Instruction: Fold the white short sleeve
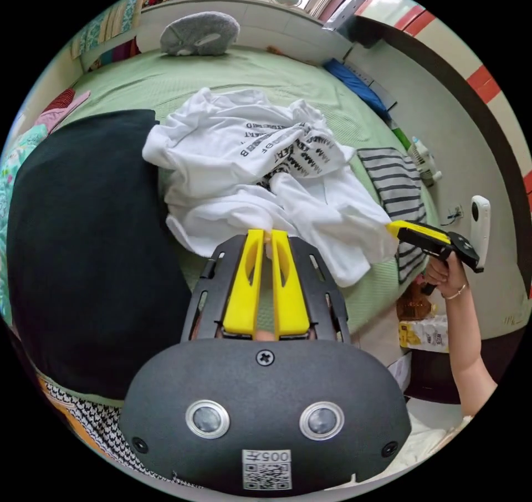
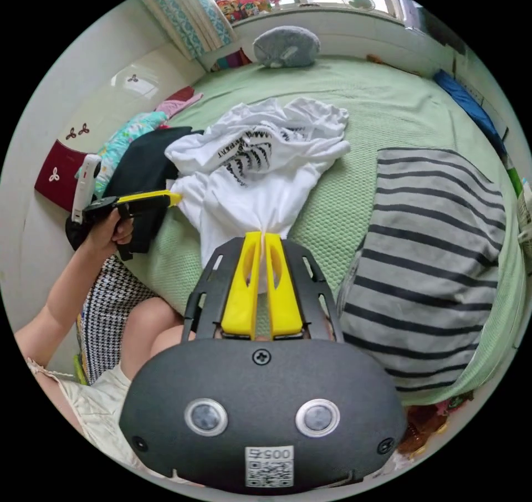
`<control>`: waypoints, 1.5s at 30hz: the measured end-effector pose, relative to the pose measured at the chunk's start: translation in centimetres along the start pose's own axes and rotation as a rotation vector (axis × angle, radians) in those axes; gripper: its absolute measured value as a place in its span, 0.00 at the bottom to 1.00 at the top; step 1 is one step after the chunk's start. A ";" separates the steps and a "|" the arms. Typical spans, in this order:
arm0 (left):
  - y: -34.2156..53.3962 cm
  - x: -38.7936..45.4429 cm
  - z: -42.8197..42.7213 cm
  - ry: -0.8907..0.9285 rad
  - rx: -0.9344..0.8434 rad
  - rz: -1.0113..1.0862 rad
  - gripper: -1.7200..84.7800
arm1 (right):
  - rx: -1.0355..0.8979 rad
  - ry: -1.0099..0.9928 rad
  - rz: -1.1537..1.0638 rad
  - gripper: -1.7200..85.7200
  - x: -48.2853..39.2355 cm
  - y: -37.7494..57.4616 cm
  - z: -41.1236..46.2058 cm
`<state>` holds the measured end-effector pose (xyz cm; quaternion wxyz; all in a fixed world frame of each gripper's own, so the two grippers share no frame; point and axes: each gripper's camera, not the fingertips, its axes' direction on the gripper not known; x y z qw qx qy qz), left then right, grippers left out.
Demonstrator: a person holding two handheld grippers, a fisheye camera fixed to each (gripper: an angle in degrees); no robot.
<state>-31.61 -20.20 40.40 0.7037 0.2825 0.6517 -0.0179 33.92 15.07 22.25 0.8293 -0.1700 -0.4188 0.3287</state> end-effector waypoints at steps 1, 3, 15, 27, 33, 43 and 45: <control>0.8 -0.1 -1.3 0.014 0.002 0.008 0.07 | 0.019 0.005 0.011 0.00 0.5 1.0 -1.5; 2.2 -0.2 -3.5 0.013 0.014 0.029 0.06 | 0.047 0.012 0.010 0.00 1.1 2.5 -3.9; 13.7 -1.6 -20.5 -0.068 0.185 0.067 0.06 | 0.193 0.030 0.113 0.00 5.2 14.9 -16.8; 23.1 -7.8 -27.0 -0.080 0.201 -0.110 0.05 | 0.095 -0.094 0.106 0.00 6.8 22.5 -17.4; 24.9 -9.6 -29.3 -0.076 0.242 -0.142 0.03 | 0.028 -0.109 -0.008 0.00 4.6 22.3 -16.2; 25.1 -11.0 -34.2 -0.181 0.254 -0.135 0.02 | -0.037 -0.118 -0.145 0.00 0.9 20.4 -13.7; 25.5 -10.5 -31.8 -0.204 0.199 -0.123 0.02 | -0.040 -0.107 -0.120 0.00 1.3 19.9 -12.9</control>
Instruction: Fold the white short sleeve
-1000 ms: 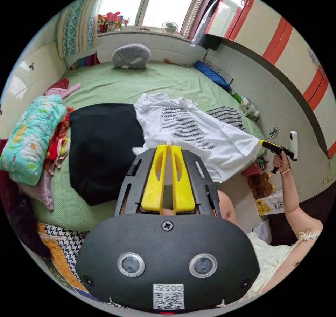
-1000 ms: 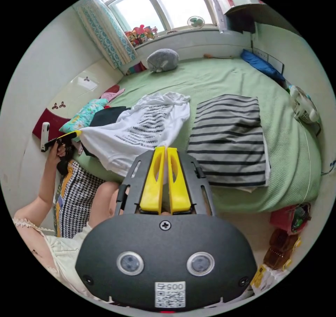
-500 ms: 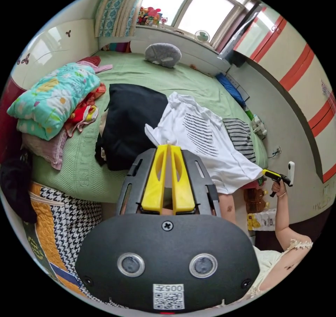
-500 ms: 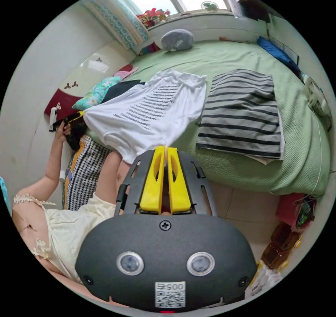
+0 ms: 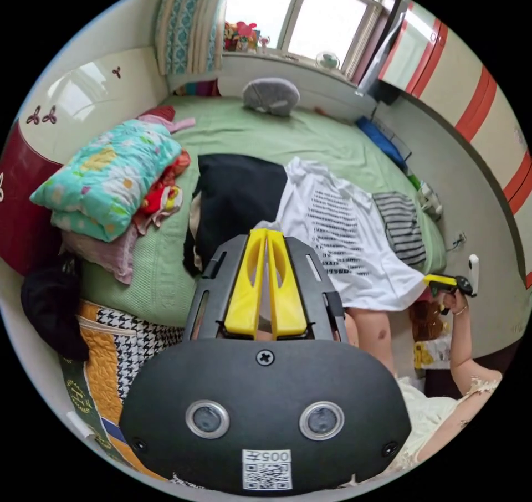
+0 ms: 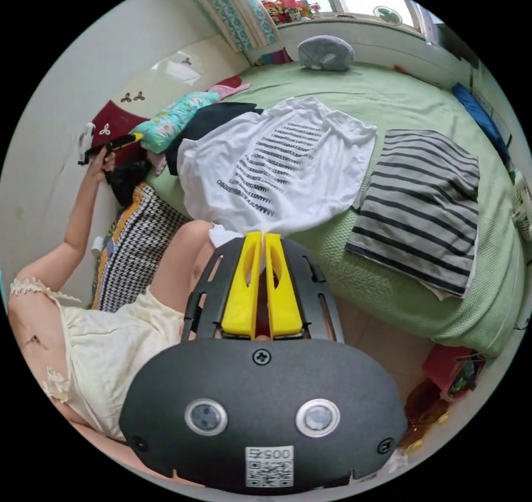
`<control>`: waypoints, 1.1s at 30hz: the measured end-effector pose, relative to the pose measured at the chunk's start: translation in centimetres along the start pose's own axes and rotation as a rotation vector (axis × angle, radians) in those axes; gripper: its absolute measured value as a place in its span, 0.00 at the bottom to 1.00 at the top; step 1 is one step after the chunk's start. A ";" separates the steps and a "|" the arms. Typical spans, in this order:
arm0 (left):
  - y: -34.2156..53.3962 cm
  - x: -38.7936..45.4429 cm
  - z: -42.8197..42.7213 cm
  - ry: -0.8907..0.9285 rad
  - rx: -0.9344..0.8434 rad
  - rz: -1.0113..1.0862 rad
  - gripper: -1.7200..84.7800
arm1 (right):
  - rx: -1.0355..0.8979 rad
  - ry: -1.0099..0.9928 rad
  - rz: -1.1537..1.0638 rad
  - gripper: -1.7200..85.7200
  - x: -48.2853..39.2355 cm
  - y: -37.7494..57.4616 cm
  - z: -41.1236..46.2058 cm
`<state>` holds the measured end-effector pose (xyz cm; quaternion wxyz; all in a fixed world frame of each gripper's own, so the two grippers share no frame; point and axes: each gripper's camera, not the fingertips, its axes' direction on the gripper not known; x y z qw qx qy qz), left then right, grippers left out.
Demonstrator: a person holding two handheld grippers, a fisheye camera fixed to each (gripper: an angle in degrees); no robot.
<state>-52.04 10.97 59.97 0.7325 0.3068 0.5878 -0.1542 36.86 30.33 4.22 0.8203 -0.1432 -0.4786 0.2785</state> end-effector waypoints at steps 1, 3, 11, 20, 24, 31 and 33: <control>0.7 0.7 1.6 -0.002 -0.037 0.019 0.02 | 0.012 -0.025 0.024 0.00 0.4 -0.2 0.3; 1.8 1.7 4.1 0.014 -0.103 0.028 0.03 | 0.024 -0.060 0.052 0.00 0.9 -0.4 0.5; 7.2 2.5 10.1 0.070 -0.213 -0.056 0.15 | 0.012 -0.058 0.034 0.00 0.1 -1.6 0.7; 9.6 1.3 13.8 0.057 -0.274 -0.115 0.22 | -0.017 -0.065 0.001 0.00 -1.7 -3.6 2.9; 9.2 2.6 13.5 -0.024 -0.287 -0.089 0.19 | -0.030 -0.049 -0.014 0.00 -2.7 -4.3 3.5; 8.6 4.9 11.2 -0.038 -0.316 -0.025 0.05 | 0.000 -0.044 0.006 0.00 -4.0 -5.4 3.6; 8.1 5.2 9.6 -0.021 -0.286 -0.023 0.04 | 0.010 -0.040 0.001 0.00 -4.5 -5.5 3.2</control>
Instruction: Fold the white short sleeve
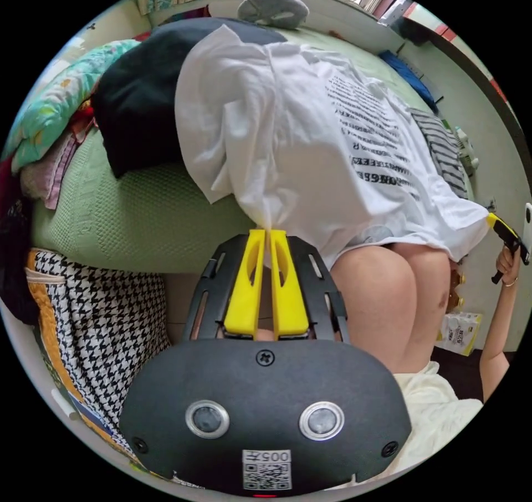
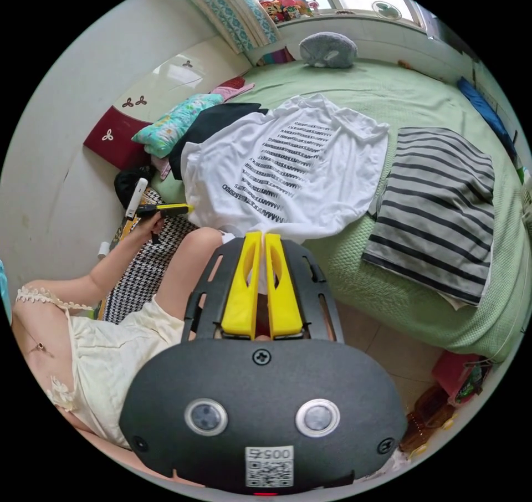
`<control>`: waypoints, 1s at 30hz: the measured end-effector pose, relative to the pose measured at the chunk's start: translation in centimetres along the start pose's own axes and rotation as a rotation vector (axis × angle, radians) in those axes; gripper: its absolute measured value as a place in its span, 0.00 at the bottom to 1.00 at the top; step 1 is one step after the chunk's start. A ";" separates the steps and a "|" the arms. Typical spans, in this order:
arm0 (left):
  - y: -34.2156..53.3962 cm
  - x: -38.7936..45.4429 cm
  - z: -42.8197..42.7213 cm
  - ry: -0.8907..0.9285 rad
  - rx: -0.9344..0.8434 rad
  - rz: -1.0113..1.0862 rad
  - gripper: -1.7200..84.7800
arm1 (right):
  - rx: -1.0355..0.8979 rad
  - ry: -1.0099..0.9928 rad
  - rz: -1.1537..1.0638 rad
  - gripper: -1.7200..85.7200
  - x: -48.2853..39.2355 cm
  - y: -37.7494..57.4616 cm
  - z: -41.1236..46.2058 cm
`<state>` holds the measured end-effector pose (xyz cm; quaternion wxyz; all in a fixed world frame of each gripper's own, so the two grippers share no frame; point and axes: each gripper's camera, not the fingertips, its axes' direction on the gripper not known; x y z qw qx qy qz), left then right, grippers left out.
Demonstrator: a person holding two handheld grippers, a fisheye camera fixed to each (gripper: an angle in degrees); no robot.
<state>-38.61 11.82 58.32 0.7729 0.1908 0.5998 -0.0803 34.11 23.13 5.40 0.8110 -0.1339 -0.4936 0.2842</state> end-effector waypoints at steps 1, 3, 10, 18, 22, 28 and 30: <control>0.0 0.1 -1.7 0.016 0.041 0.003 0.04 | 0.003 0.003 -0.006 0.00 -0.4 -0.1 -0.3; -0.3 0.1 -4.8 0.003 0.103 0.004 0.03 | 0.001 0.011 -0.016 0.00 -1.2 -0.1 -0.8; -2.4 -1.9 -18.8 -0.083 0.326 -0.036 0.03 | -0.070 -0.035 -0.142 0.00 -7.1 -0.9 -0.9; -7.9 -0.4 -28.3 -0.232 0.484 -0.084 0.03 | -0.208 -0.199 -0.367 0.01 -18.8 -3.6 4.6; -12.6 2.2 -29.1 -0.315 0.457 -0.078 0.03 | -0.244 -0.089 -0.453 0.07 -24.2 -5.7 8.6; -14.9 4.9 -28.3 -0.323 0.442 -0.027 0.03 | 0.013 0.205 -0.295 0.09 -18.5 -10.0 7.8; -15.2 4.9 -28.1 -0.319 0.441 -0.024 0.03 | 0.022 0.299 -0.214 0.10 -15.1 -11.5 8.6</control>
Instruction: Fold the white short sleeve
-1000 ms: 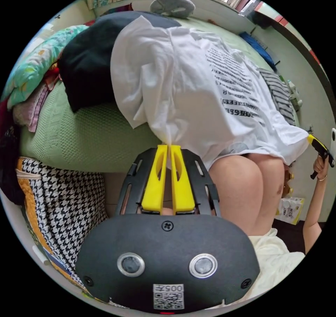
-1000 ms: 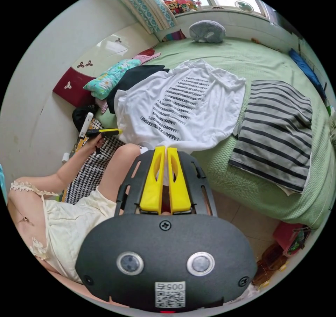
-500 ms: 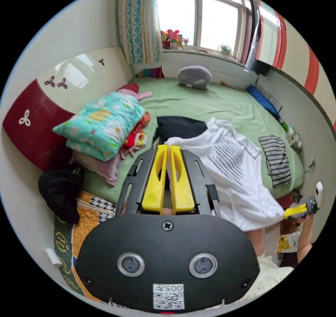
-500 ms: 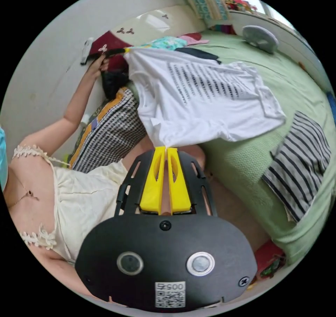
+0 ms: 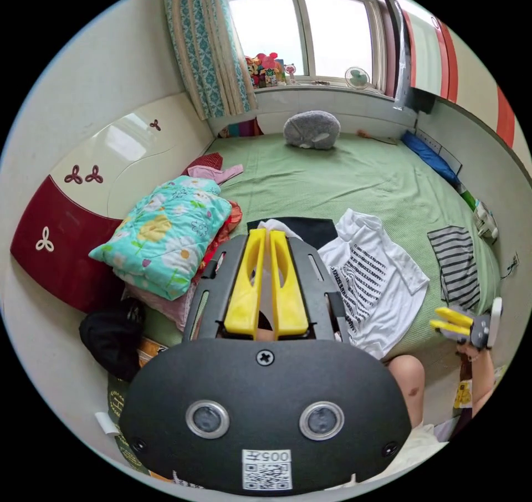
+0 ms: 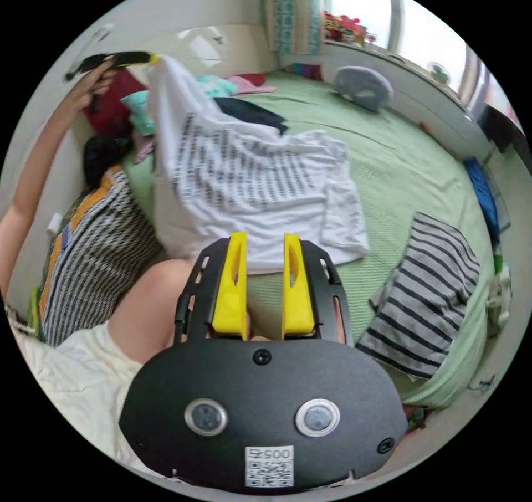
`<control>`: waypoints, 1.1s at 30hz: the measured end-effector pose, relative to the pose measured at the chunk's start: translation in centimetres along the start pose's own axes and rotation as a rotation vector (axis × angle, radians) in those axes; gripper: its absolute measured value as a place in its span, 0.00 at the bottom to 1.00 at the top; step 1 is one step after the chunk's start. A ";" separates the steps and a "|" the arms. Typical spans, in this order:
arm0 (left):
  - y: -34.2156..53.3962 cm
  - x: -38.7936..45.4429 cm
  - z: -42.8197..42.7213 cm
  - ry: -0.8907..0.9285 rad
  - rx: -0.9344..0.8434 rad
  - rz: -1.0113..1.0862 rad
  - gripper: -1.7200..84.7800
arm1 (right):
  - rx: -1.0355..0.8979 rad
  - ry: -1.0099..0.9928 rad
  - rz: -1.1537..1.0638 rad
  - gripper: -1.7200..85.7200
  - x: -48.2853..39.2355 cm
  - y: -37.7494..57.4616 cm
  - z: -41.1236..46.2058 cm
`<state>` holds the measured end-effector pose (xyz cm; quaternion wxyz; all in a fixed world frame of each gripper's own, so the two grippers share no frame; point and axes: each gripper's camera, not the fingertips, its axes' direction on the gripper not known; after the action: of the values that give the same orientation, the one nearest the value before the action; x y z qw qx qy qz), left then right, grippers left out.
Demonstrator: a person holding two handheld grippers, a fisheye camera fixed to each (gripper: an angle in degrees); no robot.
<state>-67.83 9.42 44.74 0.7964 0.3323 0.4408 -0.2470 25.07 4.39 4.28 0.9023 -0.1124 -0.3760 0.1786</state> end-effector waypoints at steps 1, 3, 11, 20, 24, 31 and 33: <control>-0.1 0.0 0.2 -0.002 -0.003 -0.004 0.03 | -0.018 0.067 0.041 0.11 1.8 -0.4 1.4; -0.4 0.0 0.4 0.003 -0.008 -0.014 0.03 | -0.068 0.080 0.100 0.10 4.1 -0.9 3.6; -2.3 0.8 1.9 0.003 -0.042 -0.022 0.03 | -0.225 0.241 0.168 0.07 4.6 -1.8 10.5; -4.2 3.0 3.4 0.016 -0.040 -0.037 0.03 | -0.011 0.136 0.385 0.00 8.8 1.1 2.2; -5.9 3.9 3.3 0.018 -0.030 -0.043 0.03 | 0.107 0.127 0.487 0.00 11.5 3.2 -3.6; -11.6 7.6 2.6 -0.006 0.009 0.002 0.03 | 0.243 0.278 0.537 0.00 14.1 8.6 -15.9; -13.2 9.2 2.4 -0.004 0.027 0.031 0.03 | 0.264 0.304 0.566 0.00 14.7 10.4 -18.9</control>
<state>-71.15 -1.94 33.61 0.7964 0.3495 0.4305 -0.2413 45.81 18.51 -2.94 0.8694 -0.1198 -0.1649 0.4501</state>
